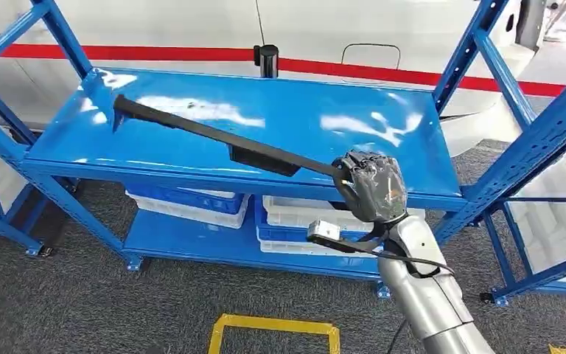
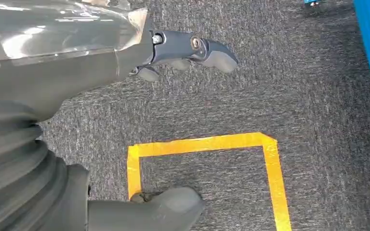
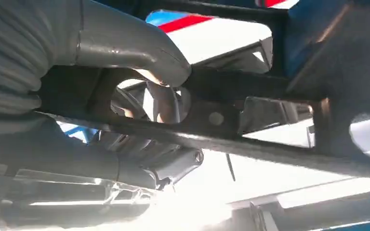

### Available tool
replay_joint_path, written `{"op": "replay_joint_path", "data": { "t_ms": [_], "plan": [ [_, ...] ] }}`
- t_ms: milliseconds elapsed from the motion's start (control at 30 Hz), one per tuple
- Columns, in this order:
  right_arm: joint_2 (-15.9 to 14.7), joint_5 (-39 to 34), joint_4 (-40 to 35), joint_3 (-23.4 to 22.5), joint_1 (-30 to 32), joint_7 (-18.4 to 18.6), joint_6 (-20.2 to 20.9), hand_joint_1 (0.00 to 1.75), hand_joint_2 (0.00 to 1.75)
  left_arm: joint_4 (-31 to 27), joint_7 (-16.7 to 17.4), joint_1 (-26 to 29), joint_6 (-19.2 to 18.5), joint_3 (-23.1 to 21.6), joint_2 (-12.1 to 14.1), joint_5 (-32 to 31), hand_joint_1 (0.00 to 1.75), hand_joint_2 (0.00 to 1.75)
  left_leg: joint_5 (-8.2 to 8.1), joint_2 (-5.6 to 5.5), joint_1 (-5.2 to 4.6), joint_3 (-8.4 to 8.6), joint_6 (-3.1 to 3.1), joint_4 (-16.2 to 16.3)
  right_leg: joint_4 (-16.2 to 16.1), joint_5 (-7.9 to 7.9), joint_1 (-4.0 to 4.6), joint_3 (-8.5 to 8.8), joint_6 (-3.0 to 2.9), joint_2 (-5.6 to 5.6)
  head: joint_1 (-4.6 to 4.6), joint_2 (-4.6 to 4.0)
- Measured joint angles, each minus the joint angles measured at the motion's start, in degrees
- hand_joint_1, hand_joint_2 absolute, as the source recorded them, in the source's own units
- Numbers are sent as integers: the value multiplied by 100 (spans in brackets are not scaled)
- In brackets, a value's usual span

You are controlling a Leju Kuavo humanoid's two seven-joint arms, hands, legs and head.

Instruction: Take the parts from the cabinet and place them on the table.

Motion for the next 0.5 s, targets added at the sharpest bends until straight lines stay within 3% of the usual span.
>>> {"op": "replay_joint_path", "data": {
  "t_ms": [33, 67, 100, 167, 233, 267, 333, 367, 400, 433, 467, 500],
  "plan": [
    [-9, 2, -2, -15, 0, 0, 0, 169, 175, 0, 2, -8, -2, -15, 0, -33, 0, 175, -10, -1, 2, -5, -57, 26, -535, 170, -45, 266, 61, -33, 4, 0],
    [-15, 6, -4, -30, -1, 0, -2, 169, 175, -2, 11, -16, -2, -26, 7, -52, 0, 175, -27, 2, -29, -47, -112, 66, -699, 195, -29, 425, 43, -35, 29, 0],
    [-15, 15, -24, -39, 36, 2, -7, 169, 175, 0, 22, -25, -9, -37, -7, -85, 0, 175, -14, -9, -33, -40, -151, 74, -613, 257, 42, 342, -15, 25, 2, 0],
    [-37, 37, -50, -81, 91, 9, -11, 169, 175, 0, 46, -27, -11, -74, -9, -100, 0, 175, -6, -22, -47, -62, -185, 118, -636, 209, 21, 311, -66, 25, -5, 0],
    [-39, 52, -85, -109, 125, 9, -11, 169, 175, 0, 55, -30, 4, -81, 0, -138, 0, 175, -85, -14, 29, -118, -240, 194, -646, 255, -37, 290, -175, 22, -11, 0],
    [-39, 66, -101, -120, 131, 7, -11, 169, 175, -2, 55, -33, 9, -83, 0, -151, 0, 175, -301, 16, 29, -195, -262, 393, -646, 277, -22, 268, -234, 23, -29, 0],
    [-39, 68, -120, -133, 135, 4, -11, 169, 175, 0, 55, -43, 9, -85, -4, -159, 0, 175, -841, 19, 33, -520, -307, 1238, -644, 320, 14, 214, -313, 17, -31, 0],
    [-39, 68, -122, -133, 147, 4, -9, 169, 175, 0, 57, -42, 9, -85, -4, -164, 0, 175, -1038, 20, 39, -687, -321, 1689, -642, 336, 37, 180, -337, 14, -24, 0],
    [-39, 68, -122, -135, 164, 4, -9, 169, 175, 0, 59, -41, 9, -85, -4, -166, 0, 175, -1081, 20, 41, -746, -320, 1907, -641, 350, 60, 154, -354, 8, -24, 0],
    [-39, 81, -122, -138, 176, 4, -7, 169, 175, 0, 66, -41, 9, -85, -4, -166, 0, 175, -1001, 20, 40, -674, -305, 1853, -640, 365, 75, 134, -368, 5, -24, 0],
    [-39, 85, -122, -138, 179, 4, -7, 169, 175, 0, 68, -41, 9, -85, -2, -164, 0, 175, -834, 20, 40, -486, -281, 1582, -640, 381, 86, 122, -368, 5, -28, 0],
    [-39, 94, -122, -138, 175, 4, -4, 169, 175, 0, 74, -42, 9, -85, -2, -166, 0, 175, -625, 19, 38, -179, -247, 1114, -640, 391, 98, 120, -367, 6, -26, 0]
  ]
}}
